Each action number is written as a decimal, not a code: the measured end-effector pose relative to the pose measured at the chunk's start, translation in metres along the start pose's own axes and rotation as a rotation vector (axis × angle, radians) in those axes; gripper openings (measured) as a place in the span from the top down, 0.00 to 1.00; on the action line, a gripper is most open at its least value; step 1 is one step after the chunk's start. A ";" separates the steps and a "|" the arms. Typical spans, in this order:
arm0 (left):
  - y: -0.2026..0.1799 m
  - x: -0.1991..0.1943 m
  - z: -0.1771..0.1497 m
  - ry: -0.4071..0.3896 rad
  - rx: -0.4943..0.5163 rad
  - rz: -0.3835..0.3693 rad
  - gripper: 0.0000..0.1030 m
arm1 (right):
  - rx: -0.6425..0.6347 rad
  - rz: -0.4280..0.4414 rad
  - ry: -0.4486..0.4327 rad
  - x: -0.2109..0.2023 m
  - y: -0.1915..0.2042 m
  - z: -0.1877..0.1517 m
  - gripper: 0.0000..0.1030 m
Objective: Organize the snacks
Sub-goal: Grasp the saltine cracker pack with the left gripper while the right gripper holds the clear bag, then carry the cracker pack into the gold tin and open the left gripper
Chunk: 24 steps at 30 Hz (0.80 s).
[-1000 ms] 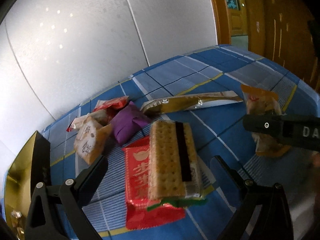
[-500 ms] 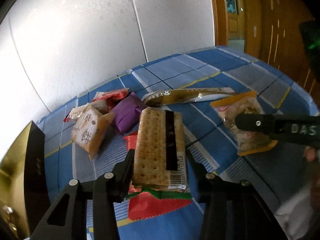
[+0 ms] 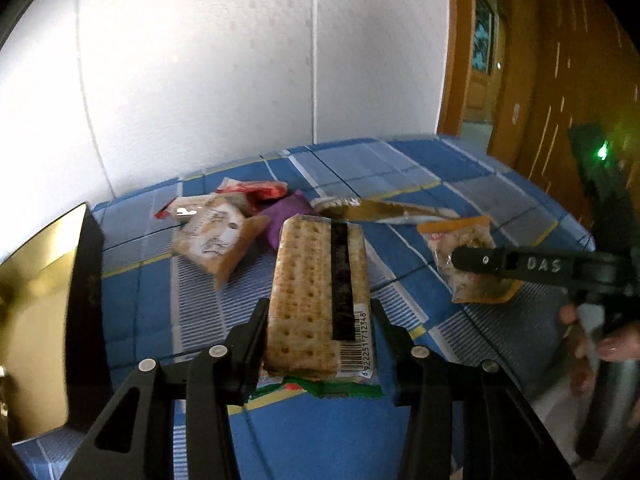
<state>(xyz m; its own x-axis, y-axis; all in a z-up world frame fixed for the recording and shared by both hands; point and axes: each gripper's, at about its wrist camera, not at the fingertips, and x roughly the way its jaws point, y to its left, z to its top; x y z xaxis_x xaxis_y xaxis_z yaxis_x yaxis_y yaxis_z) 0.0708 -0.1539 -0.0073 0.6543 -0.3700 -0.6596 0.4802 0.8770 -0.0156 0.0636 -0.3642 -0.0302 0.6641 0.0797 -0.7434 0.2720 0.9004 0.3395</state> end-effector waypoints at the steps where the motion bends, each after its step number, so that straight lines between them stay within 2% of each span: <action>1: 0.004 -0.004 0.000 -0.009 -0.006 0.000 0.54 | -0.002 -0.001 0.000 0.000 0.000 0.000 0.68; 16: 0.077 -0.059 -0.013 -0.084 -0.148 0.069 0.54 | -0.022 -0.004 -0.003 0.003 0.003 0.001 0.68; 24: 0.141 -0.082 -0.029 -0.097 -0.239 0.172 0.54 | -0.036 -0.010 -0.005 0.004 0.005 0.001 0.68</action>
<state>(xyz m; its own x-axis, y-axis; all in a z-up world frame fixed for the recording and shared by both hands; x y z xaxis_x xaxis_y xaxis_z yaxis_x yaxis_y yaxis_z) 0.0677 0.0095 0.0229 0.7723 -0.2271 -0.5934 0.2137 0.9724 -0.0939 0.0679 -0.3593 -0.0308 0.6652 0.0683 -0.7435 0.2534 0.9161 0.3108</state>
